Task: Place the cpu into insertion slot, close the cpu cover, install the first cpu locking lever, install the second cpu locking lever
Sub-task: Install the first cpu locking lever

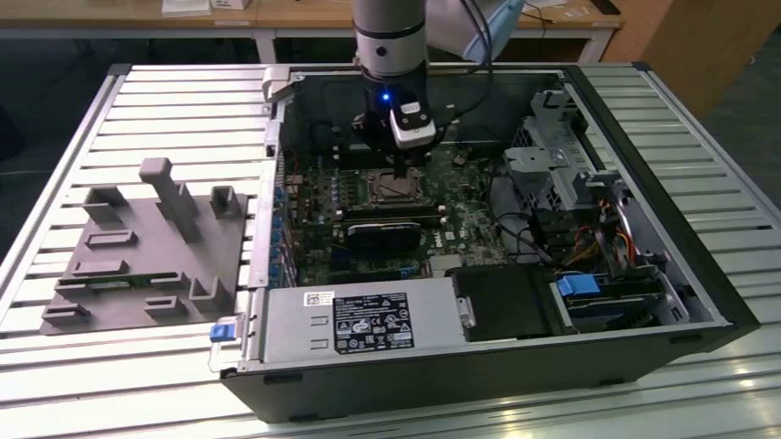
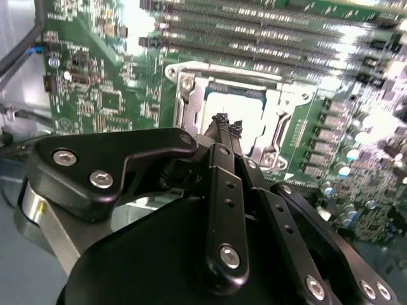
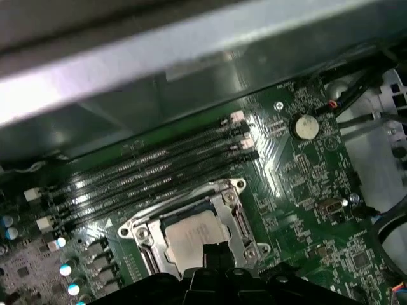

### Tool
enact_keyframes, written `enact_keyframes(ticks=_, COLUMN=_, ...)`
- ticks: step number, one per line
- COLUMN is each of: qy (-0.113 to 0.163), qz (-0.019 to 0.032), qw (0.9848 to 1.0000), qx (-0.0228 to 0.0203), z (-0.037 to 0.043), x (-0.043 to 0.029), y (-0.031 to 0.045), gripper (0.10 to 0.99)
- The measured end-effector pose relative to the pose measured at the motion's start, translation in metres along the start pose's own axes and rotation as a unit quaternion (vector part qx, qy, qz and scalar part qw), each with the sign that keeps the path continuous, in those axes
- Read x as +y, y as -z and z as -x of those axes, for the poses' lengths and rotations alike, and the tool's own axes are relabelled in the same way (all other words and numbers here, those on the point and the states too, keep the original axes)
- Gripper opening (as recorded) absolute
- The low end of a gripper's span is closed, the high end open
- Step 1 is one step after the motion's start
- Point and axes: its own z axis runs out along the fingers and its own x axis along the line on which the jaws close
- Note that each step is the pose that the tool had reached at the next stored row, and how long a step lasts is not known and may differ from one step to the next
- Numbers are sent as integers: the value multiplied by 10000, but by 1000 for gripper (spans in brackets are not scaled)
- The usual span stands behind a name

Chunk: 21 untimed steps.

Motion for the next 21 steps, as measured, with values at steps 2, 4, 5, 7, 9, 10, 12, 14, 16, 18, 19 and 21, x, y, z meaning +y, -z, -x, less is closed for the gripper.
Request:
enact_keyframes(ticks=2, qy=-1, qz=-8, qw=10000, qx=14, z=17, x=-41, y=-2, gripper=102)
enact_keyframes(ticks=4, qy=0, qz=-19, qw=10000, qx=37, z=24, x=-54, y=-5, gripper=102)
enact_keyframes(ticks=5, qy=-1, qz=-19, qw=10000, qx=37, z=24, x=-54, y=-5, gripper=102)
enact_keyframes(ticks=7, qy=-1, qz=-20, qw=10000, qx=38, z=24, x=-55, y=-4, gripper=102)
enact_keyframes(ticks=9, qy=2, qz=-21, qw=10000, qx=38, z=25, x=-55, y=-2, gripper=102)
enact_keyframes(ticks=10, qy=11, qz=-20, qw=10000, qx=38, z=26, x=-56, y=6, gripper=102)
enact_keyframes(ticks=12, qy=33, qz=-16, qw=10000, qx=38, z=30, x=-54, y=40, gripper=102)
enact_keyframes(ticks=14, qy=49, qz=-14, qw=10000, qx=38, z=35, x=-53, y=74, gripper=102)
enact_keyframes(ticks=16, qy=60, qz=-12, qw=10000, qx=38, z=38, x=-53, y=95, gripper=102)
enact_keyframes(ticks=18, qy=61, qz=-11, qw=10000, qx=38, z=38, x=-52, y=94, gripper=102)
enact_keyframes(ticks=19, qy=62, qz=-11, qw=10000, qx=38, z=38, x=-53, y=94, gripper=102)
enact_keyframes(ticks=21, qy=68, qz=-28, qw=9999, qx=79, z=38, x=-53, y=91, gripper=102)
